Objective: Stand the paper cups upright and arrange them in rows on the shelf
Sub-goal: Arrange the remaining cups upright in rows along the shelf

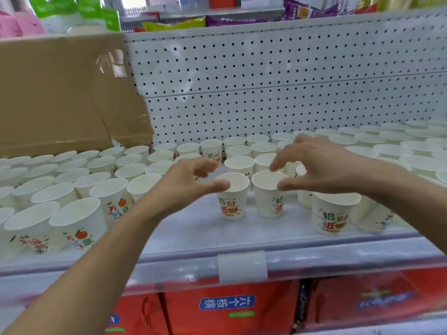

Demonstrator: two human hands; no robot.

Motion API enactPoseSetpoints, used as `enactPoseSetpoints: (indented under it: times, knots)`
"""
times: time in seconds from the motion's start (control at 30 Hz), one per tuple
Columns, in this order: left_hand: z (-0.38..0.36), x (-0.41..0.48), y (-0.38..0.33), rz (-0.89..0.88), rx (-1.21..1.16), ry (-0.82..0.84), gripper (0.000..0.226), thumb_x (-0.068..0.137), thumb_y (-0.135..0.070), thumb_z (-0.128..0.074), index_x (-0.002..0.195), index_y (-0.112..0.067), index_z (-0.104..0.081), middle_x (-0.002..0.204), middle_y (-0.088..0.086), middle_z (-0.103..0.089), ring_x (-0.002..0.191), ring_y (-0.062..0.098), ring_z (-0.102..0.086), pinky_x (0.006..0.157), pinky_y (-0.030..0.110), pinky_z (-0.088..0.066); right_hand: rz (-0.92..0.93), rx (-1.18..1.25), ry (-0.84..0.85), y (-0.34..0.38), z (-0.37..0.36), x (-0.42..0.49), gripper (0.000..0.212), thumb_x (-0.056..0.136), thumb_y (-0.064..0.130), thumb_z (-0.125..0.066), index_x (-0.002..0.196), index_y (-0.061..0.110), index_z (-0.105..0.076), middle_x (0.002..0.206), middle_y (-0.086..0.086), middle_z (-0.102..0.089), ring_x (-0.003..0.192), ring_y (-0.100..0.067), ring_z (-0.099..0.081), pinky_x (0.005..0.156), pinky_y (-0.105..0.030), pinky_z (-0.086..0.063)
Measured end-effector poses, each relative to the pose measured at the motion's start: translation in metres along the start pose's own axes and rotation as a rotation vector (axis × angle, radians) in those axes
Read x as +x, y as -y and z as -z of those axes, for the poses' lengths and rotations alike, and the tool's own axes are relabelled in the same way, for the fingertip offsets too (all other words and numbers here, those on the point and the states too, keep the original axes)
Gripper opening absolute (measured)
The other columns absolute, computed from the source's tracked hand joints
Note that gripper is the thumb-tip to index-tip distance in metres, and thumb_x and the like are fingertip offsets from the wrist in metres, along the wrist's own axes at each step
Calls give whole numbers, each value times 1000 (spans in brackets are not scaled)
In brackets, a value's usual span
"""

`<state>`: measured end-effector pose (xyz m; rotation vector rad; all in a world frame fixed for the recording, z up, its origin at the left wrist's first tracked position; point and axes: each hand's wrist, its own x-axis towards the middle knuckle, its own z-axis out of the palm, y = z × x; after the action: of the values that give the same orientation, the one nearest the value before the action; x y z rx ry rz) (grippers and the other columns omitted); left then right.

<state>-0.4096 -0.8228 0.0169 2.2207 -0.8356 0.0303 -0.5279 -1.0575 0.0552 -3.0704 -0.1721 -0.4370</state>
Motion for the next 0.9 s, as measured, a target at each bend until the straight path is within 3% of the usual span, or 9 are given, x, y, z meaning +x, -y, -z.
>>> enactPoseSetpoints:
  times: [0.07, 0.17, 0.33, 0.6, 0.8, 0.9]
  knots:
    - [-7, 0, -1, 35, -15, 49, 64, 65, -49, -80, 123, -28, -62, 110, -18, -64, 98, -6, -58, 89, 27, -50, 40, -40, 29, -3, -7, -1, 22, 84, 46, -67, 104, 42, -60, 88, 27, -48, 86, 9, -37, 77, -23, -21]
    - [-18, 4, -6, 25, -34, 33, 62, 67, -44, -82, 123, -28, -61, 109, -19, -64, 92, -6, -58, 80, 20, -49, 91, -54, -18, -8, -22, 3, 5, 87, 42, -64, 90, 38, -65, 83, 23, -59, 84, 6, -42, 85, -25, -30]
    - [-30, 11, -12, 22, 53, -31, 62, 66, -56, -78, 119, -31, -59, 109, -17, -62, 92, -2, -59, 81, 30, -54, 64, -58, -54, -12, -28, 7, 11, 87, 39, -62, 77, 39, -57, 82, 16, -60, 86, -6, -48, 80, -25, -29]
    - [-36, 11, -18, 45, 195, -102, 60, 65, -65, -73, 114, -33, -61, 105, -19, -63, 92, 2, -58, 84, 39, -53, 42, -74, -45, -16, -32, 10, 7, 88, 39, -59, 86, 36, -66, 84, 12, -61, 88, -10, -49, 85, -29, -36]
    - [-36, -2, -20, 20, 209, -142, 59, 72, -66, -67, 121, -35, -57, 121, -17, -60, 105, 6, -55, 93, 41, -49, 62, -107, -102, -7, -31, 9, 31, 87, 54, -52, 112, 38, -64, 103, 15, -62, 101, -9, -47, 87, -28, -32]
    - [-27, -23, -7, -22, 239, -258, 49, 80, -59, -64, 122, -35, -58, 125, -16, -58, 113, 7, -51, 98, 43, -44, 164, 37, -179, 24, -34, 18, 33, 85, 50, -56, 114, 37, -64, 110, 13, -60, 107, -13, -49, 83, -29, -29]
